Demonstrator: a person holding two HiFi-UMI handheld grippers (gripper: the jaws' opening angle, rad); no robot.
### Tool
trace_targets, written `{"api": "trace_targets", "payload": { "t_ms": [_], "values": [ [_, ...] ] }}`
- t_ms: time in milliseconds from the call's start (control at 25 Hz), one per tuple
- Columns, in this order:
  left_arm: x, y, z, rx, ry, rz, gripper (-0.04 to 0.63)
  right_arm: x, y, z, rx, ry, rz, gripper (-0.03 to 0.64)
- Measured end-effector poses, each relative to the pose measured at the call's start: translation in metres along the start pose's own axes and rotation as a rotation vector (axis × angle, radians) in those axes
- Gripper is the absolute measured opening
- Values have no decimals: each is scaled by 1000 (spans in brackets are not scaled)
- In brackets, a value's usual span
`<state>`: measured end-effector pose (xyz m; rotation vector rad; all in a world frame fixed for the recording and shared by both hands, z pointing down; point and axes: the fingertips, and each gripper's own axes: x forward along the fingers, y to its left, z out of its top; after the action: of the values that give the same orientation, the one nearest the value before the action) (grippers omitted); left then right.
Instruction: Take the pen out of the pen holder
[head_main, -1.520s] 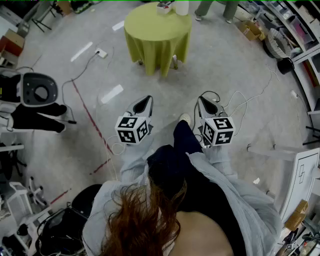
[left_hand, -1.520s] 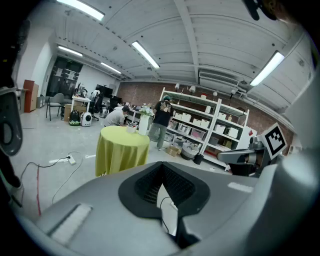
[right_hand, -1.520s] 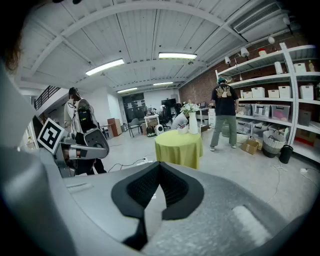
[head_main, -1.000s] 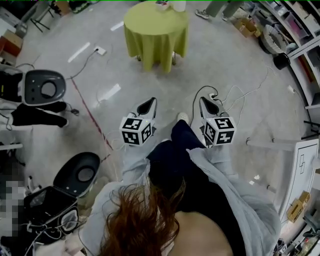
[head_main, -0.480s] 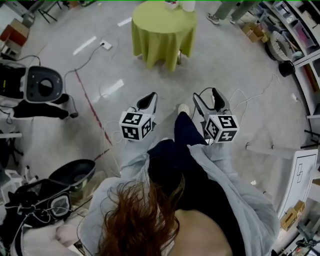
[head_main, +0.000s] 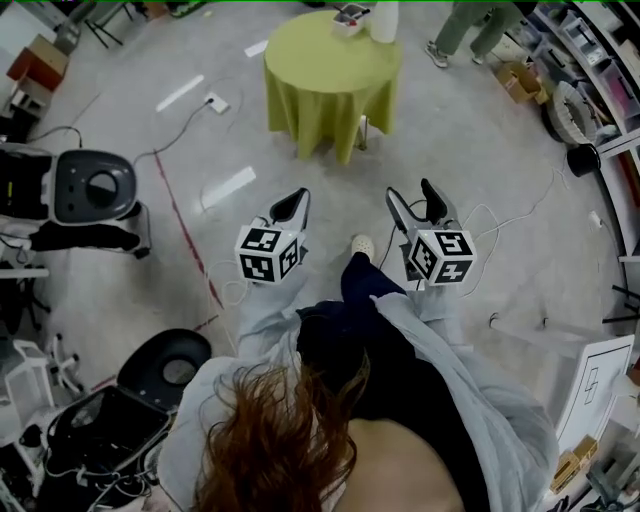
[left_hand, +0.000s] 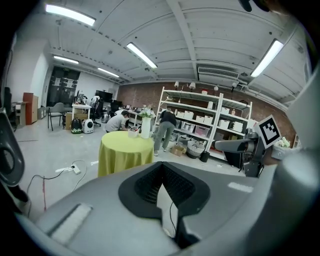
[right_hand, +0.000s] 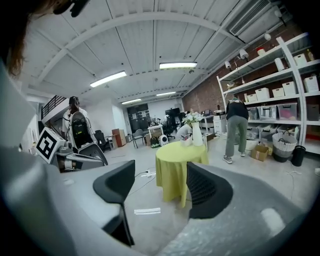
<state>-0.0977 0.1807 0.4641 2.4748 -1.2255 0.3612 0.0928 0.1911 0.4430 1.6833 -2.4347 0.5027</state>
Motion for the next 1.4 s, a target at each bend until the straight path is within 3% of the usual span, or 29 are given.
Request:
{"api": "trace_targets", "payload": {
  "t_ms": [280, 640, 1040, 1400],
  "values": [
    [71, 26, 52, -6, -45, 32, 18, 66, -55, 44, -30, -9, 32, 310],
    [120, 48, 82, -18, -58, 70, 18, 119, -87, 72, -53, 1, 78, 310],
    [151, 64, 90, -57, -69, 108, 18, 154, -103, 81, -77, 31, 126, 310],
    [150, 61, 68, -163, -64, 126, 18, 158, -100, 68, -75, 80, 158, 310]
  ]
}}
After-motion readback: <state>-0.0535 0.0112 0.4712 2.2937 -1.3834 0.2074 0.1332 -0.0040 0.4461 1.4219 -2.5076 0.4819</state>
